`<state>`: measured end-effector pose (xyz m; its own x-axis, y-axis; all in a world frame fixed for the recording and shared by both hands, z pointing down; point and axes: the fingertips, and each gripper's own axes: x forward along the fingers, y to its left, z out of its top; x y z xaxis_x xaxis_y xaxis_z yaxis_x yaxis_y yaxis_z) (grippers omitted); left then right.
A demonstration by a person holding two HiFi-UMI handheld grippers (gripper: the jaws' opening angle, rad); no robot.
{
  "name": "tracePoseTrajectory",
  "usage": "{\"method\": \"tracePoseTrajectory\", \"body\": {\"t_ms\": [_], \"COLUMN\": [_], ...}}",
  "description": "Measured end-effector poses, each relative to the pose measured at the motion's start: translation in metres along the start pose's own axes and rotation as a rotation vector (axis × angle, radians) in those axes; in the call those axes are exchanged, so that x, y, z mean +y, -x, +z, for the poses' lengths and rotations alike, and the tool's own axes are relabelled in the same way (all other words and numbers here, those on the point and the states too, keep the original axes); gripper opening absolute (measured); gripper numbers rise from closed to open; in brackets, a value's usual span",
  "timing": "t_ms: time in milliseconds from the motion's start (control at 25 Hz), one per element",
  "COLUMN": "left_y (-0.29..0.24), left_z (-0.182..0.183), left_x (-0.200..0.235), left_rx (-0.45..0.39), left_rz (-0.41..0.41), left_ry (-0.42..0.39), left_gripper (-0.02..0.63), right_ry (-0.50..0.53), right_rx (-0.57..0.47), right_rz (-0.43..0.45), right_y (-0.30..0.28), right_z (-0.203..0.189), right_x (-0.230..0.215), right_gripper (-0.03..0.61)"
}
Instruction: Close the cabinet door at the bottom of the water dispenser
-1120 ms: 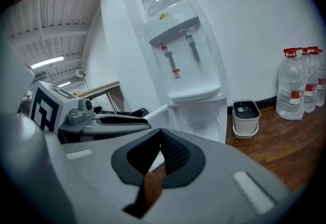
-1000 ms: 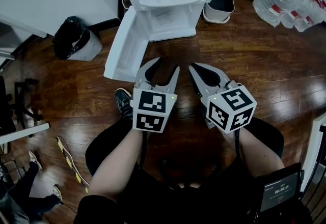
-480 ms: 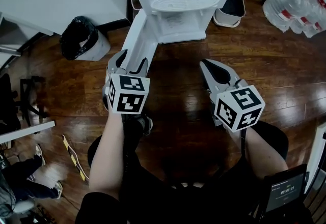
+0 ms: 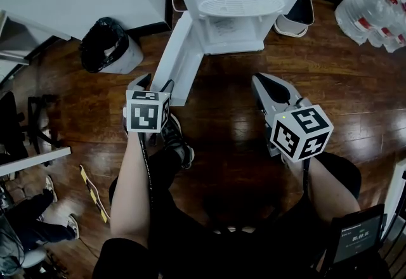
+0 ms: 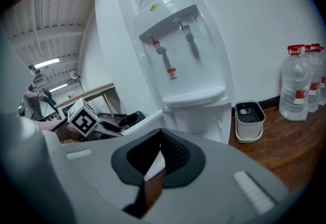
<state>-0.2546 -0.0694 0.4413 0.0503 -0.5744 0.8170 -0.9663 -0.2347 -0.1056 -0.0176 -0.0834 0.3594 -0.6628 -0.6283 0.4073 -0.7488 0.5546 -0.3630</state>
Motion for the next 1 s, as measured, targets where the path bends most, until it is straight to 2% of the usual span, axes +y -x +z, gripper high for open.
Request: {"method": "tracePoseTrajectory", "body": {"t_ms": [240, 520, 760, 880, 1000], "left_y": [-0.004, -0.013, -0.013, -0.011, -0.008], "left_z": [-0.006, -0.013, -0.012, -0.008, 0.000], "left_x": [0.008, -0.013, -0.030, -0.045, -0.062], "left_rx": [0.044, 0.074, 0.079, 0.061, 0.022], "left_rz": [0.027, -0.048, -0.069, -0.092, -0.112], "left_ry": [-0.002, -0.041, -0.036, 0.004, 0.114], "left_gripper": [0.270, 0.222, 0.230, 0.239, 0.249], "right_ry": [-0.014, -0.033, -0.031, -0.036, -0.049], "right_rx": [-0.007, -0.021, -0.022, -0.023, -0.026], "right_rz": [-0.002, -0.018, -0.020, -0.021, -0.012], "right_y": [-0.005, 0.002, 0.010, 0.014, 0.016], "right_z": [0.006, 0.010, 0.008, 0.010, 0.013], "right_x": [-0.004, -0.013, -0.016, -0.018, -0.018], "right_gripper": [0.005, 0.005, 0.005, 0.005, 0.005]}}
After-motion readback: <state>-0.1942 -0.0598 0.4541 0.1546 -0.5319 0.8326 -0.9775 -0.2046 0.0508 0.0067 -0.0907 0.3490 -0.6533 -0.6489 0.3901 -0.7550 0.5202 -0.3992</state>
